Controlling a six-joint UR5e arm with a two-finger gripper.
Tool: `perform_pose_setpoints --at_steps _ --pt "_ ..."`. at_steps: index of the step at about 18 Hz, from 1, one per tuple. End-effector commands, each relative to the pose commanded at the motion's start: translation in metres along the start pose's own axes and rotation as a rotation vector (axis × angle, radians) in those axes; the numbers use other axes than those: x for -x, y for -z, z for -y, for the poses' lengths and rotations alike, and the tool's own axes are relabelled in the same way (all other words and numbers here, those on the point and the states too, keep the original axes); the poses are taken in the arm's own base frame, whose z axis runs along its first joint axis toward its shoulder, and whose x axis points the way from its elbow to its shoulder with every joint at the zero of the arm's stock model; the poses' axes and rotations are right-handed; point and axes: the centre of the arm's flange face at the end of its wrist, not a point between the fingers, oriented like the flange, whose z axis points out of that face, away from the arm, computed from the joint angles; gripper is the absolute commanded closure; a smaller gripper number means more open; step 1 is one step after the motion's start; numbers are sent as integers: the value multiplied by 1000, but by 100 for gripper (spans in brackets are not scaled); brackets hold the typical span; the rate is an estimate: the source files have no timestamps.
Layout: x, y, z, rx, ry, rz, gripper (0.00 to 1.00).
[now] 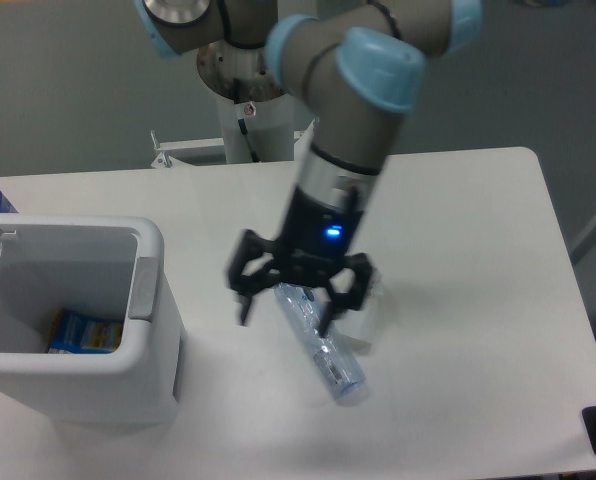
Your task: Open the trash can
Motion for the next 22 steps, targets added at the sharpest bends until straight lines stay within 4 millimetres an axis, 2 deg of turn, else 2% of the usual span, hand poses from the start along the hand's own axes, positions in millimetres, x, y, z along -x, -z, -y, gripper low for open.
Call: perform_pose_setpoints --at_steps 2,5,6,8,11,17,20,22 --pt "46 -5 -16 32 -80 45 0" --pt "100 -12 -37 146 -270 159 0" --pt "115 -11 -46 207 -328 207 0" --pt "131 -19 -58 322 -398 268 0" --pt "136 -31 -66 398 -405 297 0" --pt "135 -38 -72 533 -519 337 0" --pt "134 -34 -70 567 -575 314 0" --pt "133 -23 -60 549 -588 319 0"
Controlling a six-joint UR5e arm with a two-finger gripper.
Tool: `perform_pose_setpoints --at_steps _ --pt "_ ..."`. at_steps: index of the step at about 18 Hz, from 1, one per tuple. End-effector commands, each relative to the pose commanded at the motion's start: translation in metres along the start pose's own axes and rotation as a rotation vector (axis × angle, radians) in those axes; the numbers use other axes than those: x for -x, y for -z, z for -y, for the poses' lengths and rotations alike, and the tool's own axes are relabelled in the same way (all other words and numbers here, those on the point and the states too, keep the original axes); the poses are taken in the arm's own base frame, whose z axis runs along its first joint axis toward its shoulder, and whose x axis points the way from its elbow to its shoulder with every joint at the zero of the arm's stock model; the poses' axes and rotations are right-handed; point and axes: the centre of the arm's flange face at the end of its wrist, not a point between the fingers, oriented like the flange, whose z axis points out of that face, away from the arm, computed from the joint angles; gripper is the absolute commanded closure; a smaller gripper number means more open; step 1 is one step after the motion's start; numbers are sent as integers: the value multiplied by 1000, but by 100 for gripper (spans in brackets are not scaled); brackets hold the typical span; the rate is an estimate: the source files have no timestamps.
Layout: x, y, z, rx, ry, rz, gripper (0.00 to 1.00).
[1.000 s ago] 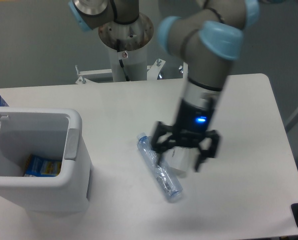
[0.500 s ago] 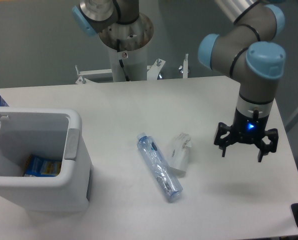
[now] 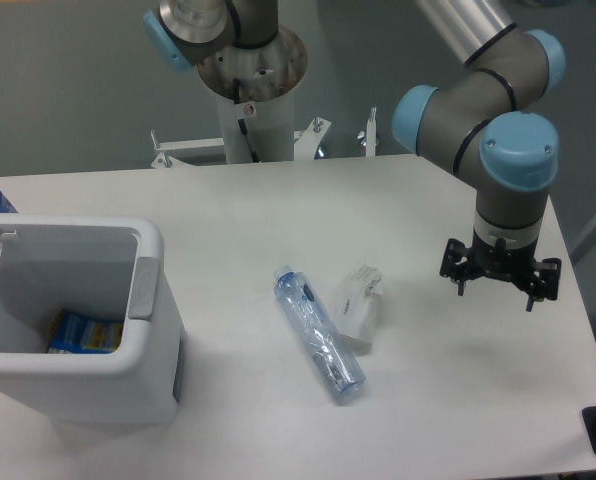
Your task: Open the trash can
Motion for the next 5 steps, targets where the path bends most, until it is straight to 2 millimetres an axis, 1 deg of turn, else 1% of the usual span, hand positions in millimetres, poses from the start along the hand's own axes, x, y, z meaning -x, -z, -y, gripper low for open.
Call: perform_pose_setpoints --at_steps 5 --pt "0 -2 -2 25 -10 -38 0"
